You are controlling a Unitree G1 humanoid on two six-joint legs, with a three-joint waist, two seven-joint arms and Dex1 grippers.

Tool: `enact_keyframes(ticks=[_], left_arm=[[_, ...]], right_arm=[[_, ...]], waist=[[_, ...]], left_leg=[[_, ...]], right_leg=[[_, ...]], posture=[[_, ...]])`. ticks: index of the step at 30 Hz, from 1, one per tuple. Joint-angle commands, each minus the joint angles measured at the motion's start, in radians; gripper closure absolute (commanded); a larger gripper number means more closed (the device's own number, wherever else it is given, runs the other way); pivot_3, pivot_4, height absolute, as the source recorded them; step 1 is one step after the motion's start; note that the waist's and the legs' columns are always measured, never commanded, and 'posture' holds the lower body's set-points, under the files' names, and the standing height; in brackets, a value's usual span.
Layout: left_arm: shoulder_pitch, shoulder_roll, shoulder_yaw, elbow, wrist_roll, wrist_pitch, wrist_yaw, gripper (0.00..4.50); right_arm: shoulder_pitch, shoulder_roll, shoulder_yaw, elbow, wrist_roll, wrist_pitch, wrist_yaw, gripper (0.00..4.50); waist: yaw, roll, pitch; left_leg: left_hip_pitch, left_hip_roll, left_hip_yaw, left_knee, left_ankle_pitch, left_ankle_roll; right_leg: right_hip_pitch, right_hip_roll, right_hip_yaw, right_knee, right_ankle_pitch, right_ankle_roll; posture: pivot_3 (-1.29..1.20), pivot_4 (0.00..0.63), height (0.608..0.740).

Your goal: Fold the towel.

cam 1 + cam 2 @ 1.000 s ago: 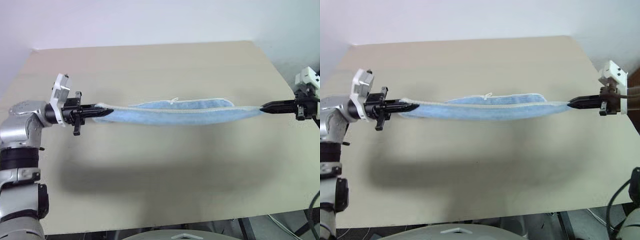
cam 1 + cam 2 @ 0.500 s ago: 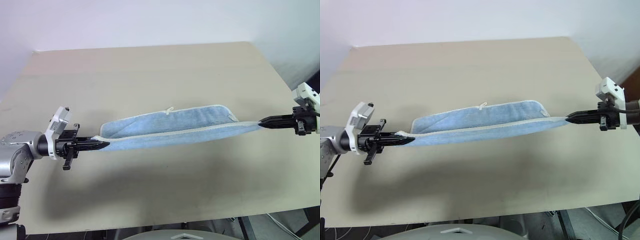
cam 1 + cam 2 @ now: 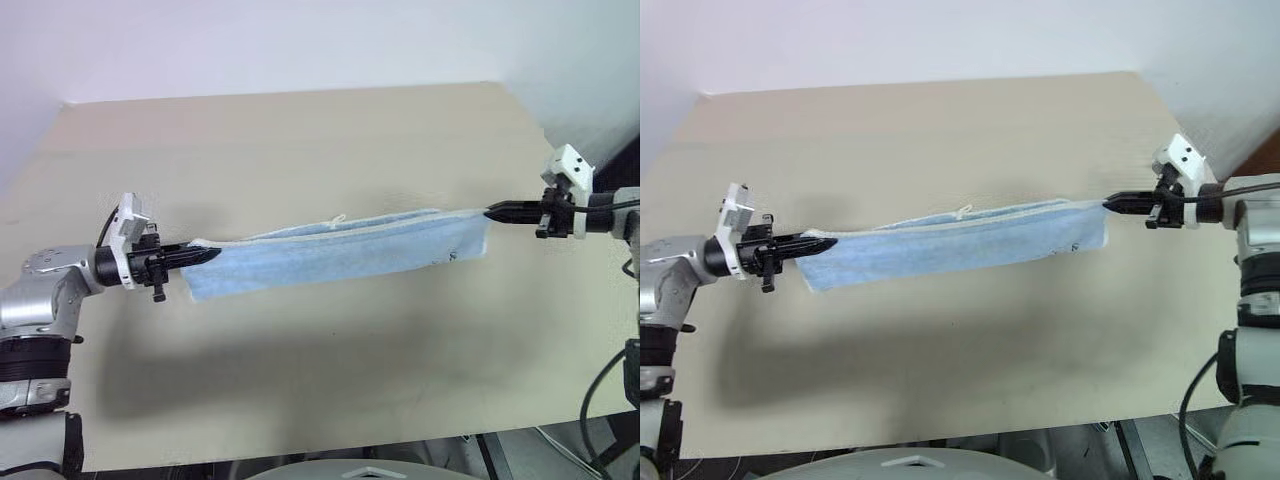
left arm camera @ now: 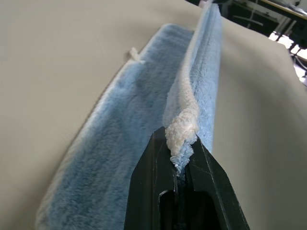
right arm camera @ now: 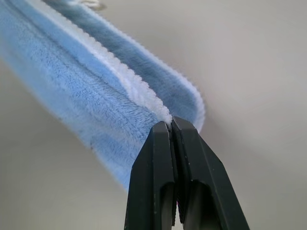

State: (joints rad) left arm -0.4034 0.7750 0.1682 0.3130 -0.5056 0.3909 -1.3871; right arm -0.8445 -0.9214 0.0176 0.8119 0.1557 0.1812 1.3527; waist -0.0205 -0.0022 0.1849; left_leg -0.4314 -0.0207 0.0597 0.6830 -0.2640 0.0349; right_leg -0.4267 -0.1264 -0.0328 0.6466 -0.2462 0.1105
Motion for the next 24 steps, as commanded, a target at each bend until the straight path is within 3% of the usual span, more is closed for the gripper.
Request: enact_keyframes(ticks=[1, 21, 23, 24], left_arm=[[-0.015, -0.011, -0.001, 0.009, 0.017, -0.039, 0.02, 4.47], [-0.089, -0.08, -0.009, 0.201, 0.129, -0.239, 0.135, 4.47], [-0.084, -0.081, -0.014, 0.191, 0.125, -0.226, 0.131, 3.99], [-0.082, -0.081, -0.016, 0.188, 0.123, -0.22, 0.129, 3.79]], right_arm=[[-0.037, 0.011, -0.011, 0.038, -0.023, -0.045, -0.031, 4.5], [-0.089, 0.121, -0.017, 0.121, -0.054, -0.072, -0.177, 4.5], [-0.083, 0.122, -0.014, 0.117, -0.055, -0.07, -0.178, 4.5], [-0.082, 0.123, -0.014, 0.116, -0.056, -0.07, -0.179, 4.28]], waist=[[0.0, 0.0, 0.0], [0.0, 0.0, 0.0], [0.0, 0.0, 0.0], [0.0, 0.0, 0.0]], left_leg=[[0.0, 0.0, 0.0, 0.0, 0.0, 0.0], [0.0, 0.0, 0.001, 0.0, 0.0, 0.0], [0.0, 0.0, 0.001, 0.0, 0.0, 0.001], [0.0, 0.0, 0.001, 0.0, 0.0, 0.001]], right_leg=[[0.0, 0.0, 0.0, 0.0, 0.0, 0.0], [0.0, -0.001, -0.001, 0.0, 0.0, 0.0], [0.0, -0.001, -0.001, 0.0, 0.0, 0.0], [0.0, -0.001, -0.001, 0.0, 0.0, 0.0]], posture=[[0.0, 0.15, 0.74], [0.0, 0.15, 0.74], [0.0, 0.15, 0.74], [0.0, 0.15, 0.74]])
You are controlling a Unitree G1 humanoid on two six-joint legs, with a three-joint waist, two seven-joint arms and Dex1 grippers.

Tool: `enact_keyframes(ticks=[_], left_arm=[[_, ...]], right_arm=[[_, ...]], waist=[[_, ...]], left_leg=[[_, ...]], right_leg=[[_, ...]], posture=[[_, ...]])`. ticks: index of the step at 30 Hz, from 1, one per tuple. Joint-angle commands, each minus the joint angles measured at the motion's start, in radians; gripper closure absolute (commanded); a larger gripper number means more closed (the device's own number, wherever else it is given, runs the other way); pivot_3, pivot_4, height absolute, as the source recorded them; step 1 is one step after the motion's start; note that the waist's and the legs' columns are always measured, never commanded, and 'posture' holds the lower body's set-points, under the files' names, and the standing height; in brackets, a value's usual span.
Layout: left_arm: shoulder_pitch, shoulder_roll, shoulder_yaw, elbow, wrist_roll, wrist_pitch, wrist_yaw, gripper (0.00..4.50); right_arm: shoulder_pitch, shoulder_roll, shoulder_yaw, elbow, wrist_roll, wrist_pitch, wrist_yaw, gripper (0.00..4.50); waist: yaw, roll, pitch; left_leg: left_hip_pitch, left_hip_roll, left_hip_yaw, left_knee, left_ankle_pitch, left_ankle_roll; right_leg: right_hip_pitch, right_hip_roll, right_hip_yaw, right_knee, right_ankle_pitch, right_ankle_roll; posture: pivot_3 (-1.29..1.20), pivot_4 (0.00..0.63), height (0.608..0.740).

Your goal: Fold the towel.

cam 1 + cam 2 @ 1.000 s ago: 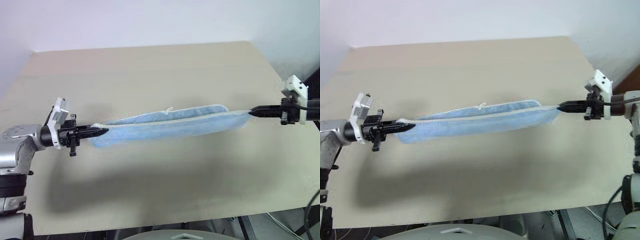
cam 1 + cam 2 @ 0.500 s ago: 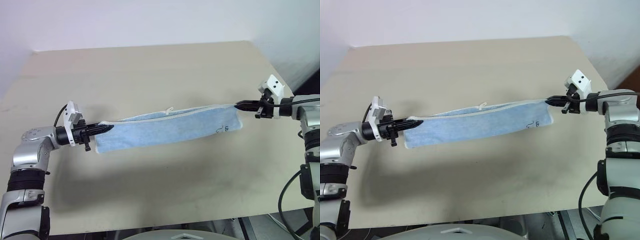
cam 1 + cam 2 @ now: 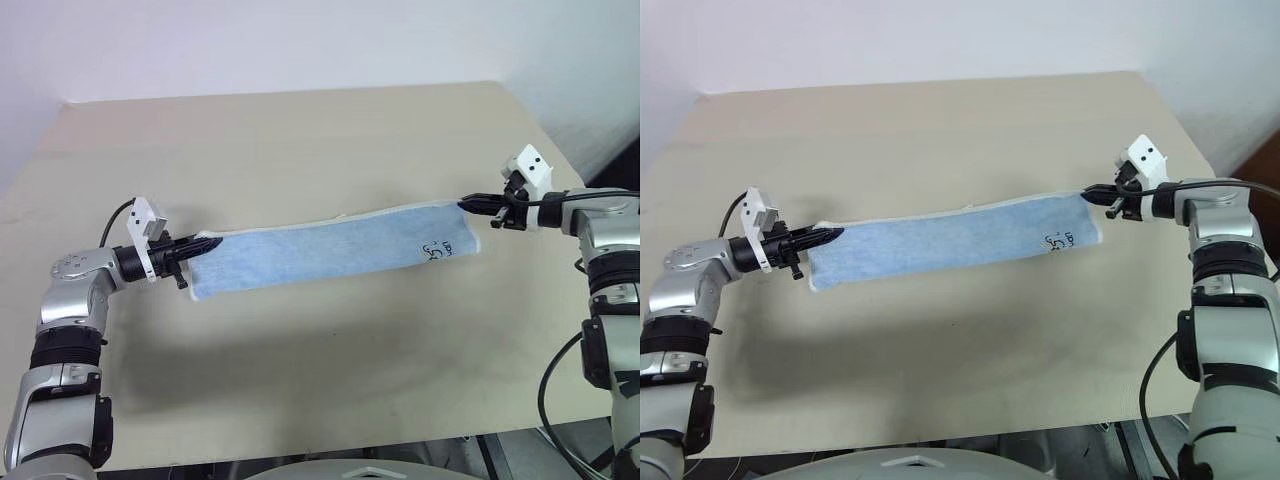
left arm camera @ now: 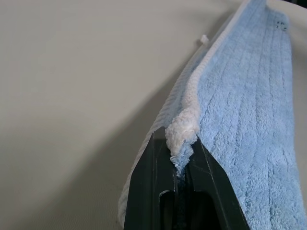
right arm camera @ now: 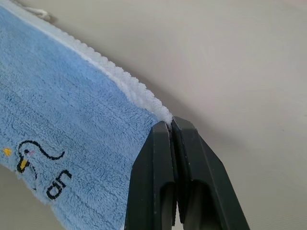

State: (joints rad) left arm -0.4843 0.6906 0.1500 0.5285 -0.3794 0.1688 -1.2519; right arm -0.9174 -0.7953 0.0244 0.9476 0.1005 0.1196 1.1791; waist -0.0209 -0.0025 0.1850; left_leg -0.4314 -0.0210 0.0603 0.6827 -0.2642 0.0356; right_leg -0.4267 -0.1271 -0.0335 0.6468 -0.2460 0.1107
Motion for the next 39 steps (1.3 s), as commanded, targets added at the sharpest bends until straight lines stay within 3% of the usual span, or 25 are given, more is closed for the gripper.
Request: enact_keyframes(ticks=[1, 11, 12, 14, 22, 29, 35, 39], left_arm=[[0.002, 0.004, -0.002, -0.034, -0.003, 0.009, -0.011, 3.47], [-0.029, 0.052, 0.02, 0.001, -0.003, -0.008, -0.04, 0.22], [-0.035, 0.06, 0.025, 0.01, -0.006, -0.011, -0.045, 0.0], [-0.05, 0.082, 0.041, 0.027, -0.011, -0.02, -0.047, 0.0], [-0.058, 0.145, 0.09, 0.014, -0.061, -0.036, -0.153, 0.0], [0.014, 0.16, 0.087, -0.139, -0.109, -0.068, -0.299, 0.0], [0.06, 0.167, 0.083, -0.235, -0.16, -0.065, -0.363, 0.0], [0.075, 0.175, 0.06, -0.255, -0.189, -0.106, -0.363, 0.0]], right_arm=[[-0.01, -0.003, -0.021, -0.019, -0.001, -0.006, -0.009, 4.03], [0.01, -0.039, -0.058, -0.049, 0.031, 0.045, -0.013, 0.9], [0.015, -0.046, -0.064, -0.055, 0.036, 0.052, -0.01, 0.55], [0.029, -0.067, -0.086, -0.074, 0.052, 0.083, 0.006, 0.03], [0.186, -0.151, -0.167, -0.292, 0.167, 0.325, 0.094, 0.03], [0.325, -0.173, -0.276, -0.466, 0.285, 0.577, 0.044, 0.03], [0.418, -0.12, -0.407, -0.58, 0.401, 0.814, -0.108, 0.03], [0.467, 0.008, -0.558, -0.681, 0.511, 1.027, -0.298, 0.03]], waist=[[0.0, 0.0, 0.0], [0.0, 0.0, 0.0], [0.0, 0.0, 0.0], [0.001, 0.0, 0.0], [0.001, 0.0, 0.0], [0.001, 0.0, 0.0], [0.002, 0.0, 0.0], [0.001, 0.0, 0.0]], left_leg=[[0.0, 0.0, 0.0, 0.0, 0.0, 0.0], [0.0, 0.0, 0.0, 0.0, -0.001, 0.001], [0.0, 0.0, 0.0, 0.0, -0.001, 0.002], [0.0, 0.0, 0.0, 0.0, -0.001, 0.002], [0.0, 0.0, 0.0, 0.0, -0.003, 0.004], [0.0, 0.0, 0.0, -0.001, -0.004, 0.002], [0.0, 0.0, 0.0, -0.001, -0.005, 0.003], [0.0, 0.001, 0.001, -0.002, -0.005, 0.003]], right_leg=[[0.0, 0.0, 0.0, 0.0, 0.0, 0.0], [0.0, 0.0, 0.0, 0.0, 0.0, 0.0], [0.0, 0.0, 0.0, 0.0, 0.0, 0.0], [0.0, 0.0, 0.0, 0.0, 0.0, 0.0], [0.0, -0.002, 0.0, 0.0, 0.0, 0.0], [0.0, -0.004, -0.003, -0.001, 0.0, -0.001], [0.0, -0.006, -0.007, -0.002, 0.0, -0.001], [0.0, -0.006, -0.007, -0.004, 0.001, -0.002]], posture=[[0.0, 0.15, 0.74], [0.0, 0.15, 0.74], [0.0, 0.15, 0.74], [0.0, 0.15, 0.74], [0.0, 0.15, 0.74], [0.0, 0.15, 0.74], [0.0, 0.15, 0.74], [0.0, 0.15, 0.74]])
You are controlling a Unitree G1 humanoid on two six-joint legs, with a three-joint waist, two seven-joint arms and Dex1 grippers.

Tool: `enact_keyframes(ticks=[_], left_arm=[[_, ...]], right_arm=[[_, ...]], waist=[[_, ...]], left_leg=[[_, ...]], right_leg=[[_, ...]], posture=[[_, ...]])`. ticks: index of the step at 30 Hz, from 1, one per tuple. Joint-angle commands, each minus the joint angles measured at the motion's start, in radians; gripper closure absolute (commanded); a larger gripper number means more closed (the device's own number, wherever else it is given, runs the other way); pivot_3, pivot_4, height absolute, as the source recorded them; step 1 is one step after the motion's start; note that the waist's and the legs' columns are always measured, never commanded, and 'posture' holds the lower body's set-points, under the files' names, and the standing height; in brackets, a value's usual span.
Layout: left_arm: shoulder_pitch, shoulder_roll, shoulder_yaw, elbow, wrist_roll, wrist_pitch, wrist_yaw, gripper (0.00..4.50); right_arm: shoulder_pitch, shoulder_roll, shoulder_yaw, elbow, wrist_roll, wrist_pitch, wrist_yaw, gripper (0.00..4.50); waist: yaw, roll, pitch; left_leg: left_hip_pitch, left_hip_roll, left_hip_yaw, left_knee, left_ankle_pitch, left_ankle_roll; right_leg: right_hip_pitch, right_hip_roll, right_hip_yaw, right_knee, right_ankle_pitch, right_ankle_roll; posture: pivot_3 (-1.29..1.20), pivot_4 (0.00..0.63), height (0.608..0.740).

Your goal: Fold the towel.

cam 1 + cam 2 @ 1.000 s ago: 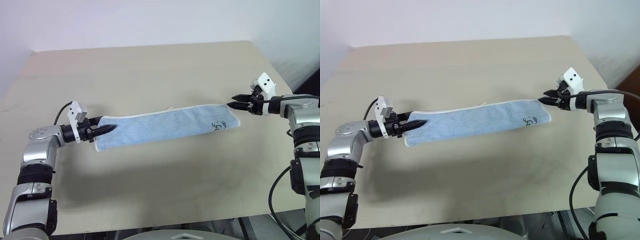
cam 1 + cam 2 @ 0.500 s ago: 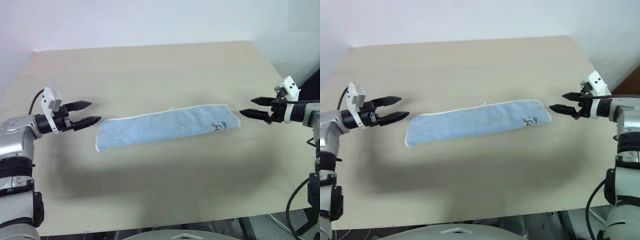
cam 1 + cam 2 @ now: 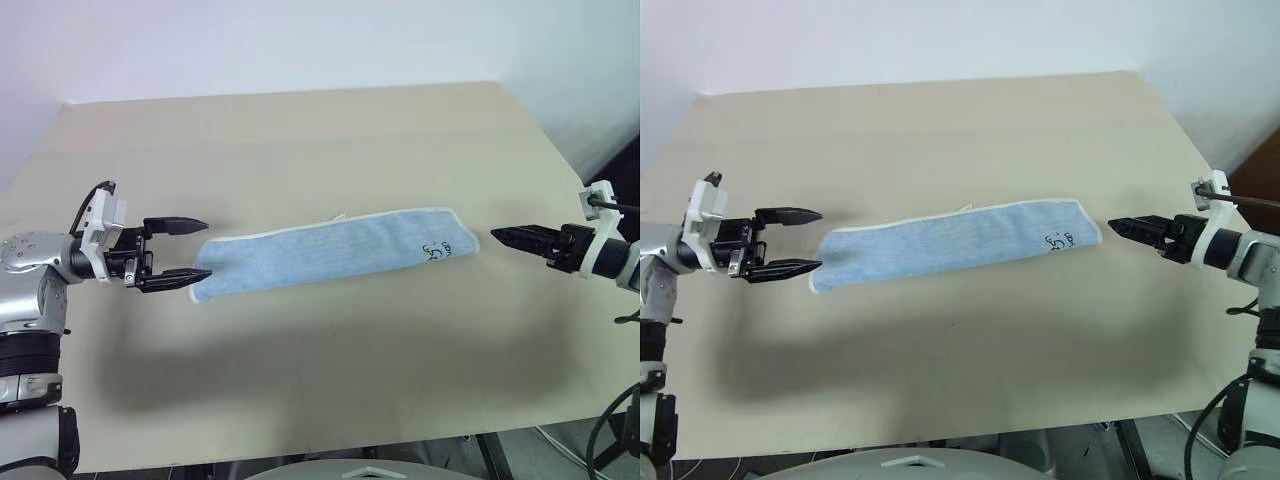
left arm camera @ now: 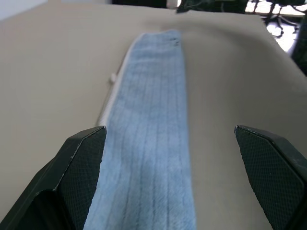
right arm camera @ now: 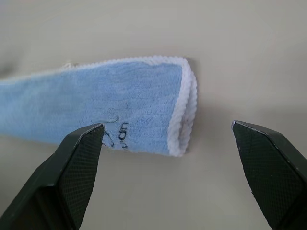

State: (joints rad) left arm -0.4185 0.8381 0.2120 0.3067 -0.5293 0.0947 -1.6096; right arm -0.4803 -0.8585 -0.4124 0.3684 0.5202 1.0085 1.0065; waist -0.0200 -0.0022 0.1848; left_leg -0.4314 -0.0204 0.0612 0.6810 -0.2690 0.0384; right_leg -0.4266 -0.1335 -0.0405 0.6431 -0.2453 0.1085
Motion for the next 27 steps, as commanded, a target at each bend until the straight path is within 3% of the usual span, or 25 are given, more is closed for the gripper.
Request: enact_keyframes(ticks=[1, 9, 15, 27], left_arm=[[0.01, 0.031, -0.007, -0.033, -0.045, -0.036, -0.005, 0.0], [0.01, 0.029, -0.036, -0.023, -0.062, -0.053, -0.005, 0.0], [0.018, -0.003, -0.045, -0.031, -0.055, -0.052, -0.005, 0.0], [0.015, -0.058, -0.046, -0.044, -0.032, -0.042, 0.022, 0.0]], right_arm=[[0.043, 0.108, -0.157, -0.136, 0.113, 0.184, -0.173, 0.03], [0.112, 0.406, -0.354, -0.371, 0.204, 0.349, -0.508, 0.03], [0.114, 0.503, -0.412, -0.415, 0.245, 0.344, -0.636, 0.03], [0.069, 0.641, -0.393, -0.369, 0.301, 0.214, -0.796, 0.03]], waist=[[0.001, 0.0, 0.0], [0.004, 0.0, -0.001], [0.002, 0.0, -0.001], [-0.024, -0.002, -0.003]], left_leg=[[0.0, 0.0, 0.0, -0.001, 0.0, 0.0], [0.0, 0.0, 0.0, -0.003, 0.0, 0.0], [0.0, 0.0, 0.001, -0.004, 0.0, 0.002], [0.007, 0.001, 0.001, -0.003, 0.0, 0.003]], right_leg=[[0.0, 0.0, 0.0, 0.0, 0.0, 0.0], [0.001, 0.001, -0.001, -0.006, 0.001, -0.002], [0.003, 0.001, -0.002, -0.01, 0.003, -0.003], [0.008, 0.002, -0.002, -0.013, 0.004, -0.005]], posture=[[0.0, 0.15, 0.74], [0.0, 0.15, 0.74], [0.0, 0.15, 0.74], [0.0, 0.15, 0.74]])
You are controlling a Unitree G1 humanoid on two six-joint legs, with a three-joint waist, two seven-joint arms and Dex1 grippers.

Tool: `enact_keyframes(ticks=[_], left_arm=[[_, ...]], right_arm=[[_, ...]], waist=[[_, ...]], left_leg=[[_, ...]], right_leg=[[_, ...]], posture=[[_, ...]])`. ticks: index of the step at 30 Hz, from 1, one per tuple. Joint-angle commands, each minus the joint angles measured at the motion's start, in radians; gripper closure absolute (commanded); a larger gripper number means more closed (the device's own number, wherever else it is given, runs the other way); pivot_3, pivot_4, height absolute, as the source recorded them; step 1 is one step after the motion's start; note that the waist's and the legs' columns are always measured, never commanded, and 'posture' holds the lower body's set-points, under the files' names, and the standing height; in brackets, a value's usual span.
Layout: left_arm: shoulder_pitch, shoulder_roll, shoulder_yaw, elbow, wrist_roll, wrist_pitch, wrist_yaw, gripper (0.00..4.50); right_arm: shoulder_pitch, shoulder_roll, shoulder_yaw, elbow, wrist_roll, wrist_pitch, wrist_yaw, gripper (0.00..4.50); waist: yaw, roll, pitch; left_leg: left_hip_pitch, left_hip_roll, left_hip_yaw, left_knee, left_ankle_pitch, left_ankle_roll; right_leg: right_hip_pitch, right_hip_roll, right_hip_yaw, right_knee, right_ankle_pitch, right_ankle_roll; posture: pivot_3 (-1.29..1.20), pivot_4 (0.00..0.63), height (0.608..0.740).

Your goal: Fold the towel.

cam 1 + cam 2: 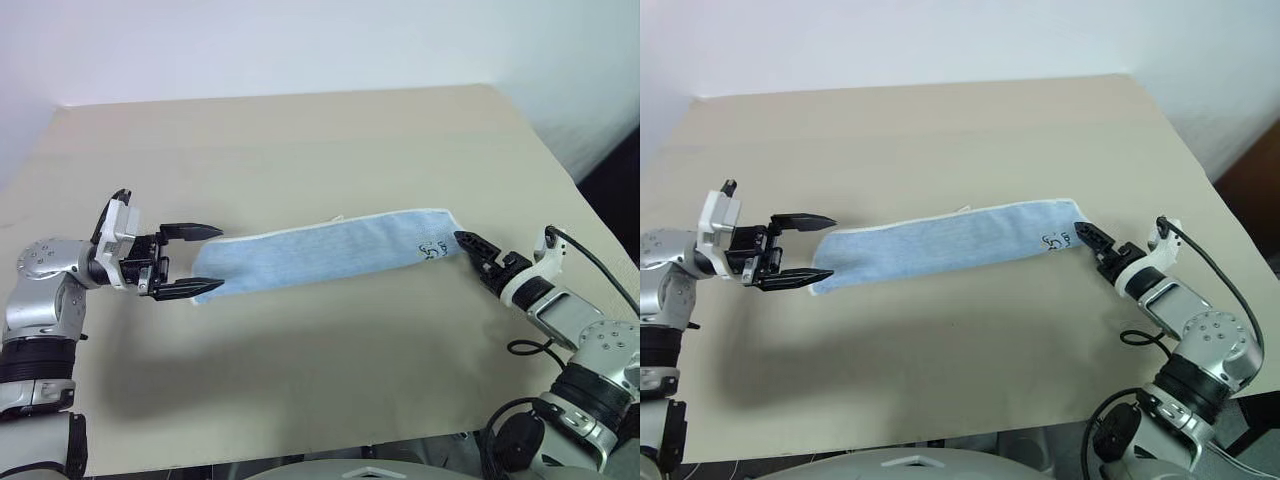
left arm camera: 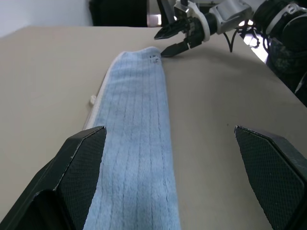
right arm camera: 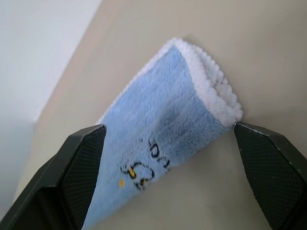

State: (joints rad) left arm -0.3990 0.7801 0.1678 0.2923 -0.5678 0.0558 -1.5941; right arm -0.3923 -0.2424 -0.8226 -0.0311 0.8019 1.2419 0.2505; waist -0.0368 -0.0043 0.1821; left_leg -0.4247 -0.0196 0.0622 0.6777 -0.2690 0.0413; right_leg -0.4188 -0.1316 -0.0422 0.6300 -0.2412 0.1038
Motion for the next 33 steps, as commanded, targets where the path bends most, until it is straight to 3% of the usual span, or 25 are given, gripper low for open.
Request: enact_keyframes(ticks=[1, 18, 21, 29, 33], left_arm=[[-0.005, -0.001, -0.001, -0.03, 0.008, -0.003, 0.008, 0.0], [0.005, -0.021, 0.002, -0.028, 0.024, -0.016, 0.036, 0.0], [0.005, -0.023, 0.002, -0.027, 0.026, -0.018, 0.039, 0.0], [0.014, -0.022, 0.007, -0.027, 0.03, -0.022, 0.037, 0.0], [0.019, -0.018, 0.009, -0.018, 0.034, -0.03, 0.032, 0.0]], right_arm=[[-0.026, 0.031, 0.02, 0.035, 0.026, -0.021, -0.051, 0.03], [-0.109, 0.001, 0.11, 0.146, 0.044, -0.106, -0.113, 0.03], [-0.122, -0.004, 0.129, 0.178, 0.034, -0.132, -0.124, 0.61], [-0.128, -0.029, 0.189, 0.192, 0.027, -0.148, -0.127, 3.36], [-0.148, -0.047, 0.21, 0.187, 0.036, -0.148, -0.118, 4.46]], waist=[[-0.01, 0.0, 0.0], [-0.029, 0.0, 0.0], [-0.031, 0.0, 0.0], [-0.033, -0.001, 0.0], [-0.031, -0.001, -0.001]], left_leg=[[0.0, 0.0, 0.0, 0.0, 0.0, 0.0], [-0.001, 0.0, 0.002, -0.004, 0.0, 0.0], [-0.001, 0.0, 0.002, -0.004, 0.0, 0.0], [0.0, 0.001, 0.007, -0.01, 0.002, 0.002], [0.0, 0.001, 0.01, -0.011, 0.002, 0.002]], right_leg=[[0.0, 0.0, 0.0, 0.0, 0.001, -0.001], [-0.003, 0.0, 0.0, 0.0, 0.002, 0.0], [-0.003, -0.001, 0.0, 0.0, 0.002, 0.0], [-0.007, -0.002, 0.001, -0.001, 0.002, 0.0], [-0.007, -0.003, 0.001, -0.002, 0.003, -0.001]], posture=[[0.0, 0.15, 0.74], [0.0, 0.15, 0.74], [0.0, 0.15, 0.74], [0.0, 0.15, 0.74], [0.0, 0.15, 0.74]])
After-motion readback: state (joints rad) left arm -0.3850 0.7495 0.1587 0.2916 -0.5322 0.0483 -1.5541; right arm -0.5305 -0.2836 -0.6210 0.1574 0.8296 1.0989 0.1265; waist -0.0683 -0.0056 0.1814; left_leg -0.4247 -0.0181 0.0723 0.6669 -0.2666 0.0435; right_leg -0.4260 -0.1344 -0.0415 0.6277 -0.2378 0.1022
